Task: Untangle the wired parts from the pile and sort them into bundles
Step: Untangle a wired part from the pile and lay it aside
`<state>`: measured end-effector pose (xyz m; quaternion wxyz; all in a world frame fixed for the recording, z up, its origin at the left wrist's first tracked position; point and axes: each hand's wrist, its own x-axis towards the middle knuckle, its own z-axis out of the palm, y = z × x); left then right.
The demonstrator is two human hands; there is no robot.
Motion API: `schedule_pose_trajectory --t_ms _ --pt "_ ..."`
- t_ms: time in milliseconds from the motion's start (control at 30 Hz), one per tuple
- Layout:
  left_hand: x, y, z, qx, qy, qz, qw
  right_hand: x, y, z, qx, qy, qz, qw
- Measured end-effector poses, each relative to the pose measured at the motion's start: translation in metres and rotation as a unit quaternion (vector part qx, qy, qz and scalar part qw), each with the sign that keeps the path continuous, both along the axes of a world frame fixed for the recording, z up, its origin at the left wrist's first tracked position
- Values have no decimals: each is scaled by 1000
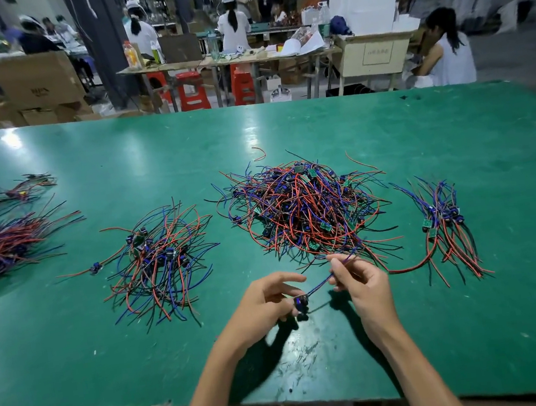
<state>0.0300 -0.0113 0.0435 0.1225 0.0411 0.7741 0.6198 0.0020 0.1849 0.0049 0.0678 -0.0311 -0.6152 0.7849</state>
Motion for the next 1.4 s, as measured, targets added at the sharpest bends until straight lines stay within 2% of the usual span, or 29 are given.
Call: schedule_pose_trajectory --t_ms 100,167,367,467,633,767,900,1000,1267,1333,1400 --pt "0 -4 -7 -14 50 50 997 -1 4 0 -37 -4 -19 999" --pt "1 -4 -12 -62 110 86 988 -3 6 1 -77 -9 -34 996" --pt "4 8 -29 -104 275 142 945 -6 14 3 -225 -23 -16 974" --pt "6 12 -33 -110 336 175 919 -6 17 2 -257 -26 -5 966" --pt "6 11 -38 -144 385 197 890 -5 18 1 -237 -27 0 971" --pt "6 11 -38 -166 401 210 876 -2 11 2 -98 9 14 995" --pt "8 11 -34 -179 379 189 888 5 4 1 7 46 79 996" --pt "6 12 -34 -201 338 180 902 7 -1 4 35 37 76 996" --pt "2 11 -39 -252 246 145 924 -10 5 29 5 -46 -67 997" --pt "0 10 -39 -208 208 156 943 -30 29 46 27 -36 -113 993" --pt "-2 11 -38 -135 157 166 964 -58 63 67 94 -25 -175 980"
